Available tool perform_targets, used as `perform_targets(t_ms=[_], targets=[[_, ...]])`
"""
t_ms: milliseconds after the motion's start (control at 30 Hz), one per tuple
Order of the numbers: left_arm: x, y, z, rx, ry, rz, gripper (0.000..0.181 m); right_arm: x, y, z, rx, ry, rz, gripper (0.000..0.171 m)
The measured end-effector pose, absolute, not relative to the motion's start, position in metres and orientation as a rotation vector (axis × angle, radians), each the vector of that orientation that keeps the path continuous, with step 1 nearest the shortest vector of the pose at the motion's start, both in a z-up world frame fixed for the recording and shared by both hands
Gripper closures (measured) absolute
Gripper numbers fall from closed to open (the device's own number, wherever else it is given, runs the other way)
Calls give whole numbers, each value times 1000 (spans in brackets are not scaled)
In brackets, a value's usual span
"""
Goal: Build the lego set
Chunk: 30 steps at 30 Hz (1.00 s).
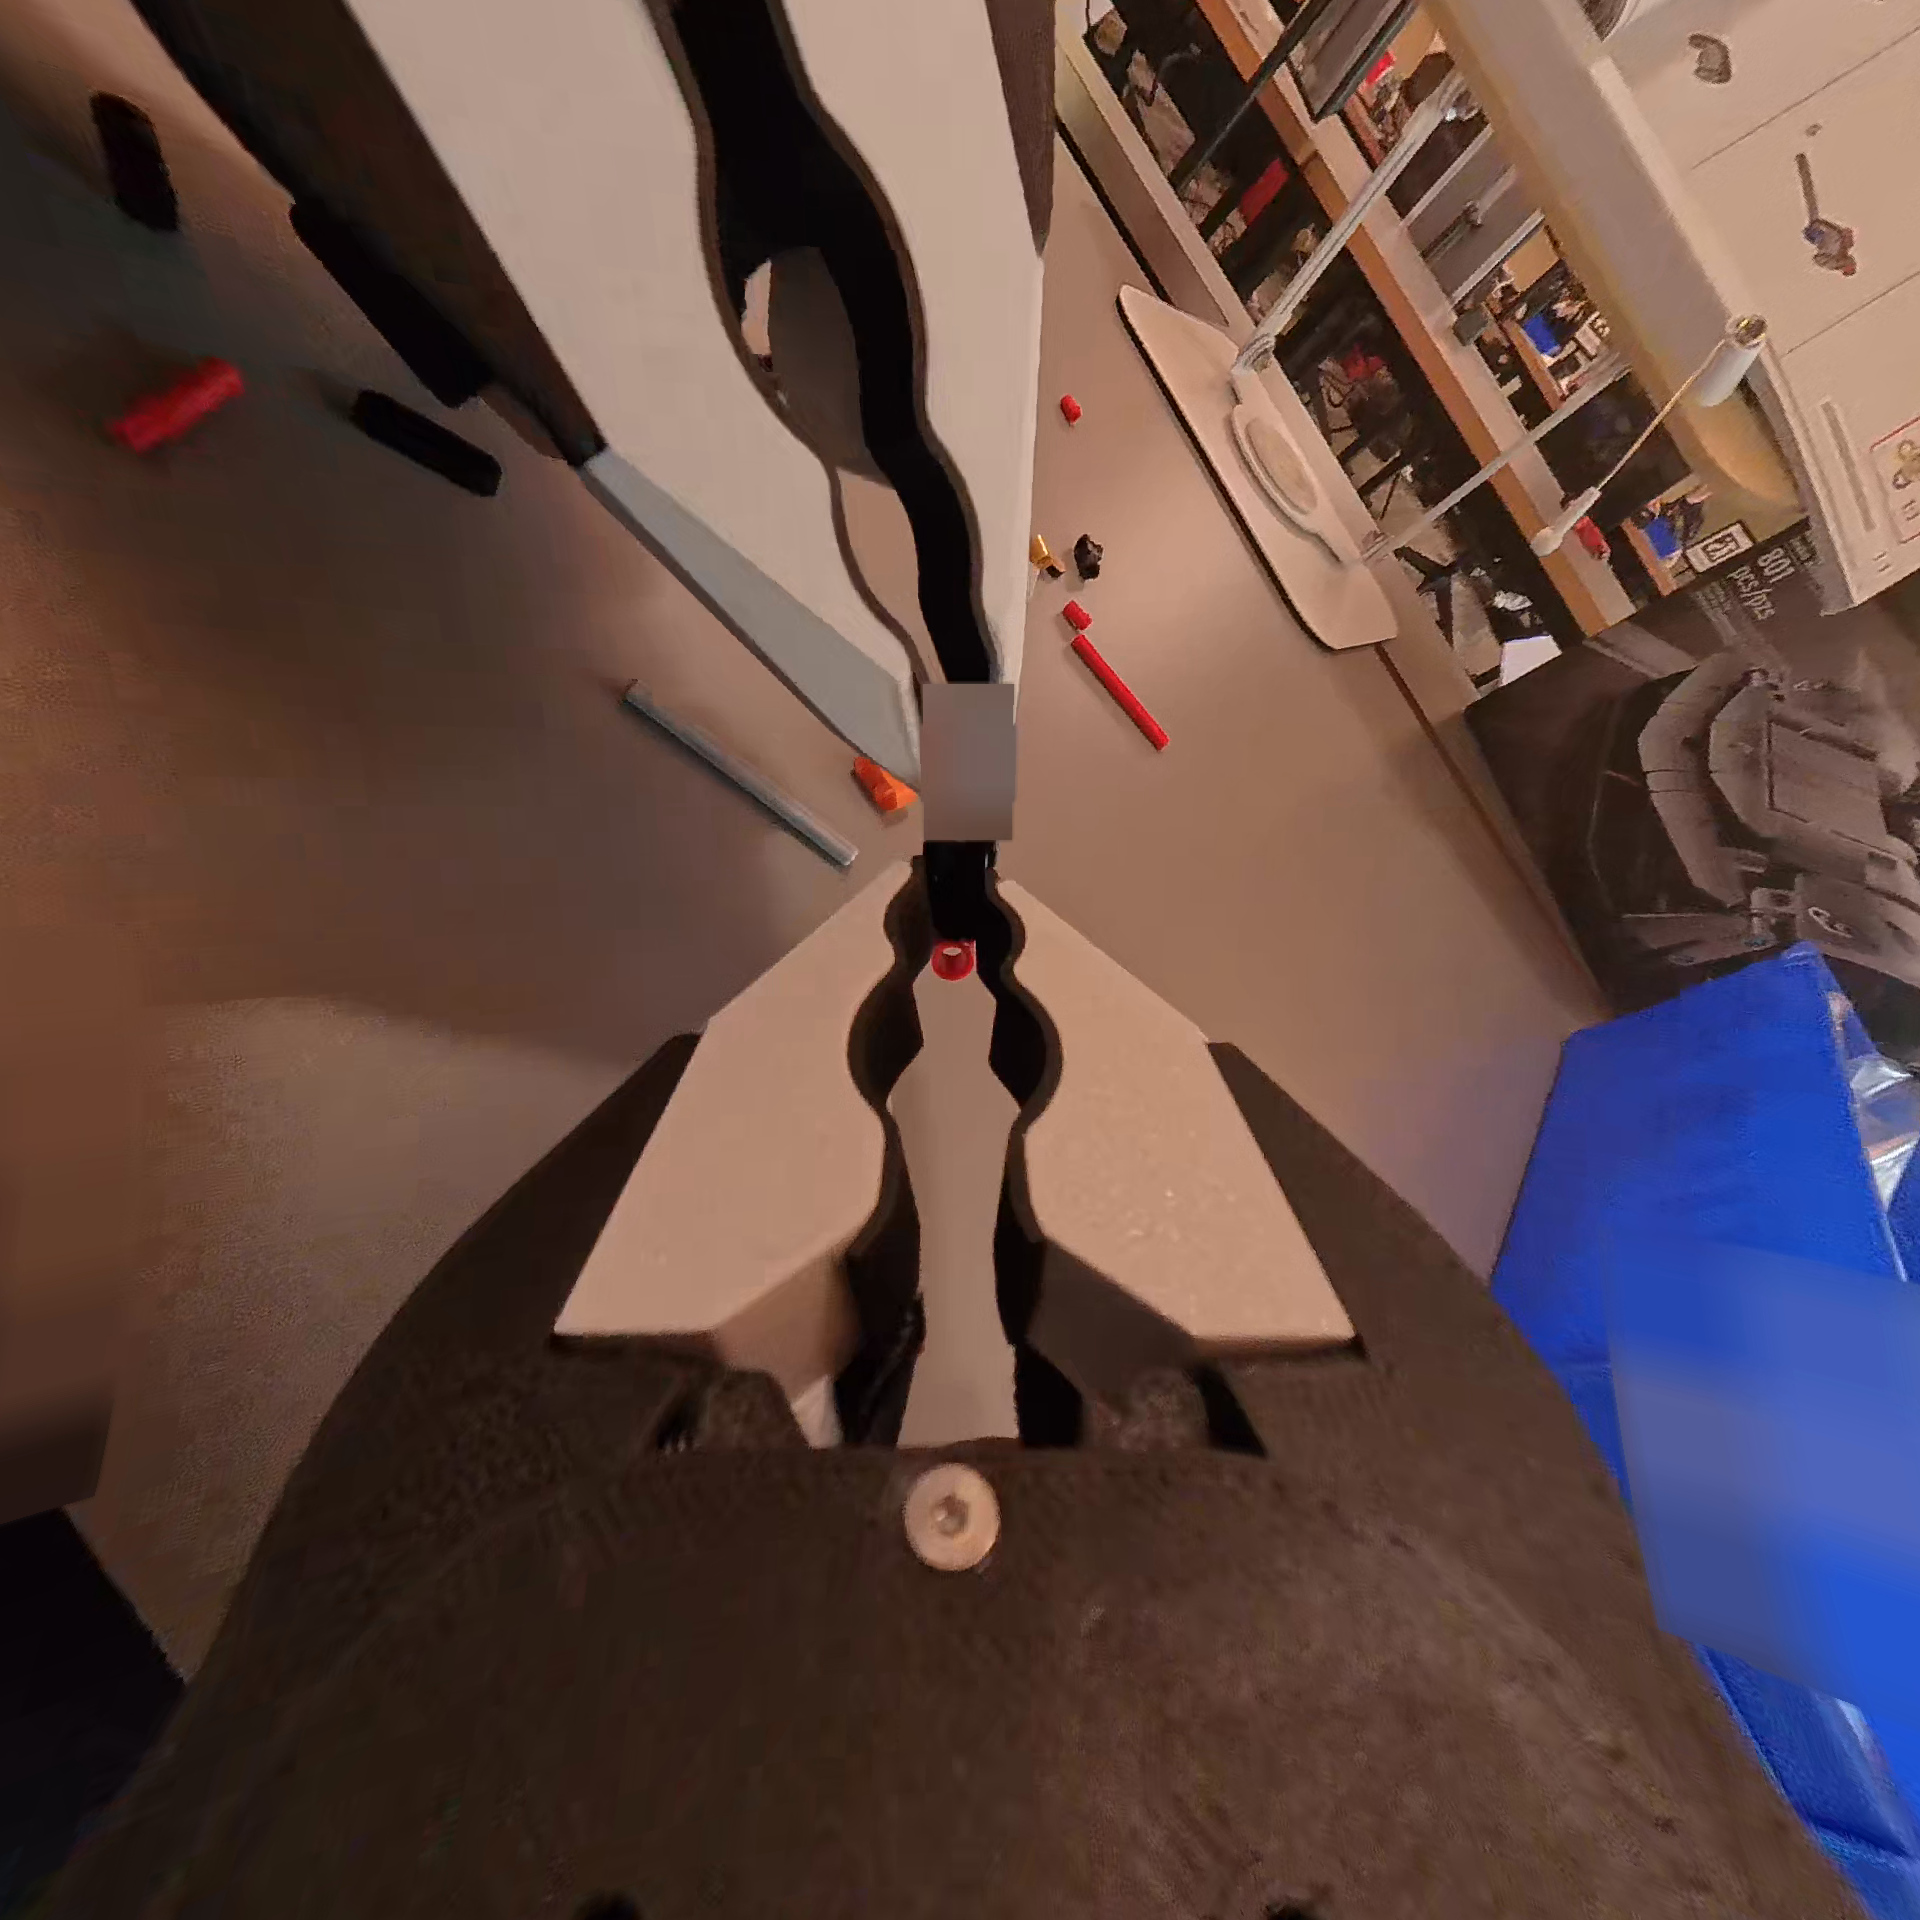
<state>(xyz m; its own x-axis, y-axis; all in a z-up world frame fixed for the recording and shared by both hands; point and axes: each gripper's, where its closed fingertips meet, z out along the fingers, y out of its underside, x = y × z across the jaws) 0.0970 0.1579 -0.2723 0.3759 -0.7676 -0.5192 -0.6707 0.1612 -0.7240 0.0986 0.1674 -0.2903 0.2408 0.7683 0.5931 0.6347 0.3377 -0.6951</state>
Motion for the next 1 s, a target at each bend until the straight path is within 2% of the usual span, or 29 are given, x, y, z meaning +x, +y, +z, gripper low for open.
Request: perform_targets(t_ms=[33, 233, 300, 500, 1000], targets=[[96, 158, -273, -1523, 1357, -63, 171, 99, 168, -291, -1358, -1462, 137, 166], [98, 158, -278, -1449, 1463, 122, 169, 97, 166, -298, -1333, -1512, 84, 166], [98, 157, -284, -1449, 1508, 154, 174, 97, 166, -302, -1331, -1528, 61, 166], [97, 155, -296, -1487, 1528, 230, 175, 96, 169, -312, -1415, -1573, 77, 166], [97, 153, -298, -1611, 1393, 277, 175, 97, 175, -315, -1369, -1562, -80, 166]])
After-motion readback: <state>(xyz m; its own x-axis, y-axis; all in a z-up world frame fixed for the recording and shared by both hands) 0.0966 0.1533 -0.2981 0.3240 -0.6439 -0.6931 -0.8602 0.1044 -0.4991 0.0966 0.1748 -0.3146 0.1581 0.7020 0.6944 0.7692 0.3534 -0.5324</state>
